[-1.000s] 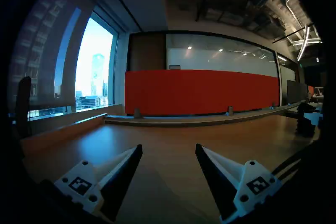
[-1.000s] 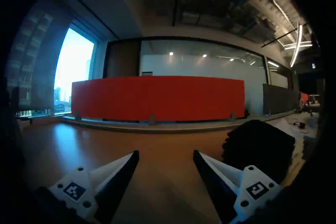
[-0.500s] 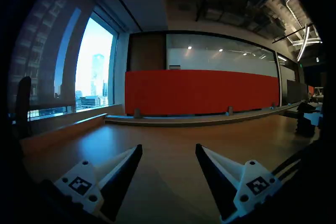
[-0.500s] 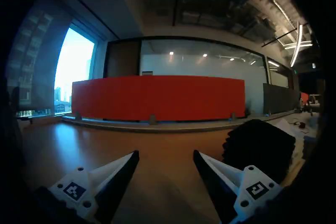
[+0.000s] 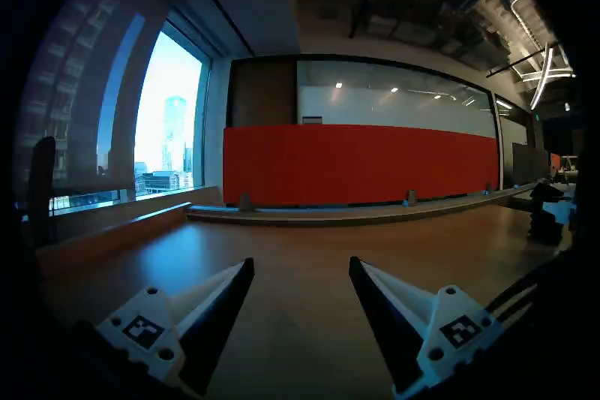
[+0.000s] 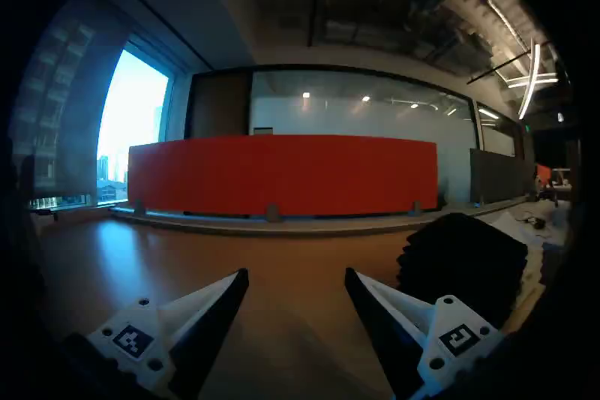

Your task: Fold towel

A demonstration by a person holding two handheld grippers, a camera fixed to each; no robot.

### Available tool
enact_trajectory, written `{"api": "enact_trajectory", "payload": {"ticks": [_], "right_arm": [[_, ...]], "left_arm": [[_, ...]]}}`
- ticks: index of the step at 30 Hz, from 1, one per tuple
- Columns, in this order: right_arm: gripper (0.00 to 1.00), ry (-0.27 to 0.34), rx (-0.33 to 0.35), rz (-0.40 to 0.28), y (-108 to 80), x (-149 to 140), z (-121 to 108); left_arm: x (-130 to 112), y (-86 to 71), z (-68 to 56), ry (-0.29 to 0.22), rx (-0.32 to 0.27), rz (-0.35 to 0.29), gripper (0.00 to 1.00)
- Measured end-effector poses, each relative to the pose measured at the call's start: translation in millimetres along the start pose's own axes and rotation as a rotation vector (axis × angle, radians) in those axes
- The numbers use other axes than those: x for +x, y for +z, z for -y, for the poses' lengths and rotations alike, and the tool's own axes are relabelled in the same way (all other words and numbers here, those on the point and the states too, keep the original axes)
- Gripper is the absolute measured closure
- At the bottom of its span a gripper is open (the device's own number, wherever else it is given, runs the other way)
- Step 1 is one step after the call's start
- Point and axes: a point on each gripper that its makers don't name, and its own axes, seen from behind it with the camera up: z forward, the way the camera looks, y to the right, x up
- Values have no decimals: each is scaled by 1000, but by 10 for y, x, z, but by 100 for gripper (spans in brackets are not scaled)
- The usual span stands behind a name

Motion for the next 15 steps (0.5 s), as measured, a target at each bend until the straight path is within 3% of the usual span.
{"api": "enact_trajectory", "payload": {"ticks": [15], "right_arm": [[1,0,0,0,-3,4,0]], "left_arm": [[12,-5,3,0,0,1,6]]}}
